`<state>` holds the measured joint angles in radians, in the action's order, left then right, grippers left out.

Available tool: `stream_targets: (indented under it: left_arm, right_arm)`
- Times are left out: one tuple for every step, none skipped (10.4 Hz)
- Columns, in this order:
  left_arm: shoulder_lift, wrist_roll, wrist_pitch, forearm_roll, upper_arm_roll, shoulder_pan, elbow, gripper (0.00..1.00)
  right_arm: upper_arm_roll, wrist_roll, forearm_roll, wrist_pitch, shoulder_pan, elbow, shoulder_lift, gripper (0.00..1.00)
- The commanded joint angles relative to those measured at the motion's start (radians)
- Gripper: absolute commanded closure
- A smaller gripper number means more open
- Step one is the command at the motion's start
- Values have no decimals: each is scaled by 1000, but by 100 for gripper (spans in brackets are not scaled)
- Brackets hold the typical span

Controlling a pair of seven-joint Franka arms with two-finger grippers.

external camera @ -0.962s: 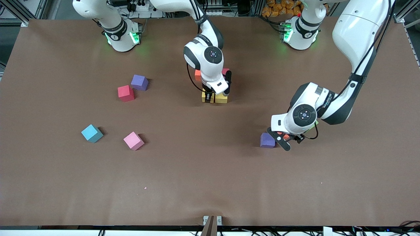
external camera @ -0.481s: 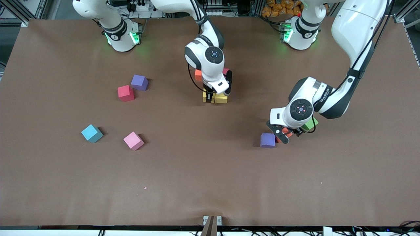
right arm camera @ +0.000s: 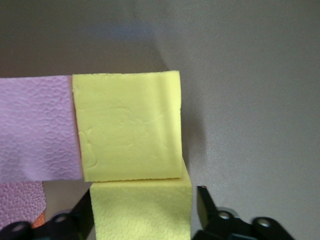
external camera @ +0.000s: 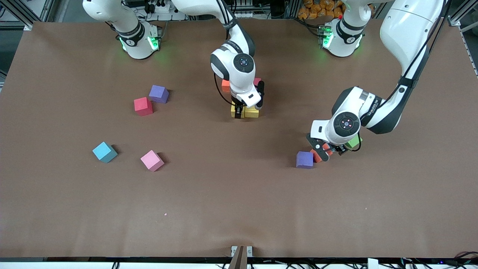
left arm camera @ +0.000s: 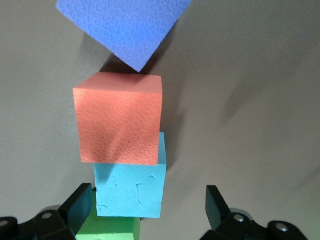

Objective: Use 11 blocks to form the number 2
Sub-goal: 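Place yellow beside yellow with the right gripper while the left gripper grasps cyan, then grasp the loose pink cube with the right gripper while the left gripper holds cyan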

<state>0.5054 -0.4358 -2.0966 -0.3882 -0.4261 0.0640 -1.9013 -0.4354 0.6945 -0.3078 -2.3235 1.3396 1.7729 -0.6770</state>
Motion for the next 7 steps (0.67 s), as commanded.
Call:
stream_targets:
  left_arm:
    - [-33,-29,-37,18,0,10,-47,0]
    - [-31,-29,-46,17,0,10,-48,0]
    - [-30,-29,-48,14,0,10,-48,0]
    - [-27,-29,-51,-13,1,10,-47,0]
    - [-25,-29,-65,-35,1,10,-47,0]
    - [-24,-29,-66,-35,0,10,-47,0]
    - [-22,-29,-75,-43,1,10,-47,0]
  right_arm:
    - [-2,2,9,13,3,-16,2,0]
    - [-2,0,9,16,4,-16,13,0]
    - [-2,0,9,38,4,-16,28,0]
    - [-3,0,9,55,4,-16,49,0]
    - [-8,0,9,74,1,-15,72,0]
    - [-11,3,9,111,-2,-15,92,0]
    - [-20,0,9,130,-7,-15,111,0]
